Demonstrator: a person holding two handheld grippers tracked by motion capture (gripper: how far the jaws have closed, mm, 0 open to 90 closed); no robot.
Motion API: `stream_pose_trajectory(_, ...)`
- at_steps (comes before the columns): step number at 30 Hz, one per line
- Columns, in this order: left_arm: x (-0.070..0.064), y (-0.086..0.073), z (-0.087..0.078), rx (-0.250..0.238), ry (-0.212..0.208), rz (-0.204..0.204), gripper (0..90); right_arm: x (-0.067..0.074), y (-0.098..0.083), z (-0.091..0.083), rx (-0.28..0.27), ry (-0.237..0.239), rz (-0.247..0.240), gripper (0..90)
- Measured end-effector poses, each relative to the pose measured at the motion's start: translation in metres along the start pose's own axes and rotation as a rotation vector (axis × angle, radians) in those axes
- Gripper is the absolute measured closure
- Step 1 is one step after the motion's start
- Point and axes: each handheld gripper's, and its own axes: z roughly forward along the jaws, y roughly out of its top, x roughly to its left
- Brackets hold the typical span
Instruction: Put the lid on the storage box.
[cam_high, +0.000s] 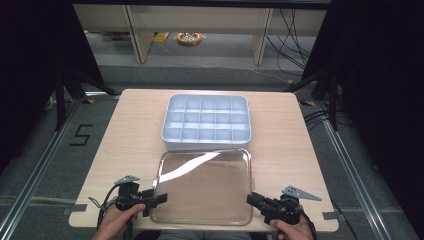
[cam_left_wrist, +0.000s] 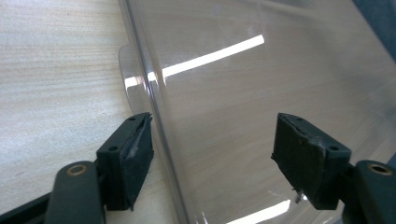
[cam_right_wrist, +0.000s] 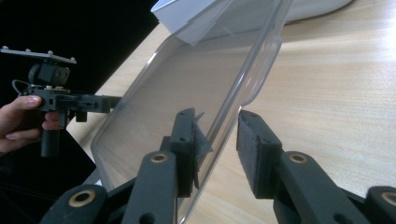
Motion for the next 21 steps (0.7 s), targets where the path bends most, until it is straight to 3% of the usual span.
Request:
stream_pose_trajectory(2,0.0006,0.0010,0.0003,-0.001,-0.009,-0.020,26.2,0.0015,0.0013,-0.0006,-0.004,0.018,0.003,69.1)
stream_pose_trajectory(3,0.0006,0.0010,0.0003,-0.001,-0.009,-0.020,25.1,0.0001,0.0017,0.0006,-0.026,0.027,-0.030,69.1)
stream_pose_trajectory(6,-0.0006,0.0013,0.0006,0.001,0.000,-0.017,24.8,0.0044,0.0016,0.0007,-0.017,0.025,0.000,69.0)
stream_pose_trajectory(9,0.0031,0.0021,-0.0012,0.015,-0.014,-0.022,24.6,0.0041,0.0011,0.0003,-0.016,0.030,-0.001,68.8)
stream_pose_trajectory(10,0.0017,0.0022,0.0001,-0.004,-0.016,-0.050,24.5,0.0024,0.0018,-0.0002,-0.015,0.030,-0.044,68.8)
stream_pose_trajectory(11,0.0016,0.0023,-0.0001,-0.002,-0.014,-0.044,24.0,0.0031,0.0022,0.0001,-0.016,0.031,-0.051,68.7)
stream_pose_trajectory(16,0.0028,0.0027,-0.0015,0.005,-0.010,-0.056,25.5,0.0039,0.0016,0.0003,-0.021,0.042,-0.040,68.6)
stream_pose_trajectory(18,0.0047,0.0026,-0.0035,0.013,-0.001,-0.039,26.8,0.0038,0.0015,0.0001,-0.020,0.043,-0.045,68.6)
stream_pose_trajectory(21,0.0043,0.0029,-0.0033,-0.007,-0.005,-0.066,28.3,0.0040,0.0017,-0.0003,-0.022,0.039,-0.066,68.5)
